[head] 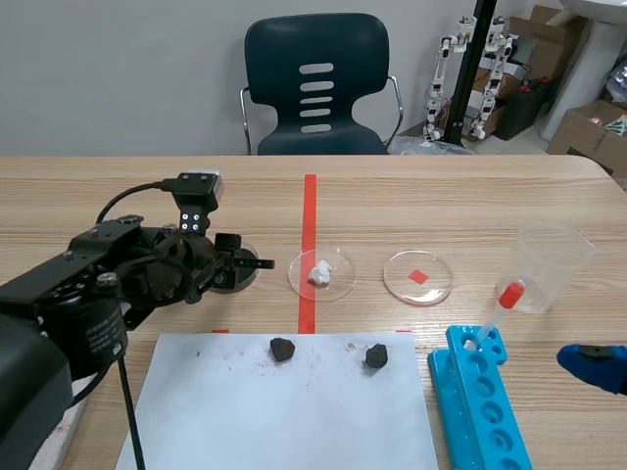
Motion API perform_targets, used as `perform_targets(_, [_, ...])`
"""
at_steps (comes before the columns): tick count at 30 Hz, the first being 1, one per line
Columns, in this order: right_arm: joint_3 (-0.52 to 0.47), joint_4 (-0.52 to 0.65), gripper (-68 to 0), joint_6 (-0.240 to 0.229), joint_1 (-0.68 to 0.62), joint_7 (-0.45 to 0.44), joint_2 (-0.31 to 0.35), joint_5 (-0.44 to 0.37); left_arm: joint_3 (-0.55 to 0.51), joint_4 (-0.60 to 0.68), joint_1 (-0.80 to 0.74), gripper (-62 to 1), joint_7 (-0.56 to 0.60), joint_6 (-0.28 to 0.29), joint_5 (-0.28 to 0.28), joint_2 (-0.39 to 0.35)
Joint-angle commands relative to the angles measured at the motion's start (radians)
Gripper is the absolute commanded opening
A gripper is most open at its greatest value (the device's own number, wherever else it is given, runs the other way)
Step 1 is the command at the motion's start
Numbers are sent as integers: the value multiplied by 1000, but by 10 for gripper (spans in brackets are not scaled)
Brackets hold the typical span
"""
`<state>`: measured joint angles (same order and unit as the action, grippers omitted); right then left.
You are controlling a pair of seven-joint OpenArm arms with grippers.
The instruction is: Lower the mineral onto the iron filings and hold still
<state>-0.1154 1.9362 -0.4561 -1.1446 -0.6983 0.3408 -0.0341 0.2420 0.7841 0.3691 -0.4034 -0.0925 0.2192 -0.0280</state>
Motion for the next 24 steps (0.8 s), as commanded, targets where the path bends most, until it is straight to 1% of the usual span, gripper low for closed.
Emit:
perform_targets(1, [-1, 8, 4, -1, 1, -15, 0, -15, -3, 92, -20, -524, 19, 3, 3, -12])
perform_targets(4, [-1, 8, 4, -1, 1, -15, 0, -15, -3, 237, -87, -524, 23, 3, 2, -30])
perform_targets(8, [-1, 8, 4, -1, 1, -15, 0, -15, -3, 471, -199, -524, 57, 3, 2, -71])
perform_targets(13, [-1, 8, 4, -1, 1, -15, 0, -15, -3, 784, -375, -524, 113, 3, -3, -150])
perform_targets(17, [-1, 8, 4, -1, 1, -15, 0, -15, -3, 979, -529, -524, 175, 5, -3, -226])
perform_targets(19, [-1, 8, 4, -1, 1, -15, 0, -15, -3, 1053, -610, -524, 204, 25, -7, -265])
perform_targets(22, [-1, 8, 4, -1, 1, -15, 0, -15, -3, 1135, -737, -524, 254, 87, -34, -314])
perform_targets(24, [-1, 8, 4, -1, 1, -15, 0, -15, -10, 1175, -828, -524, 297, 129, -61, -334])
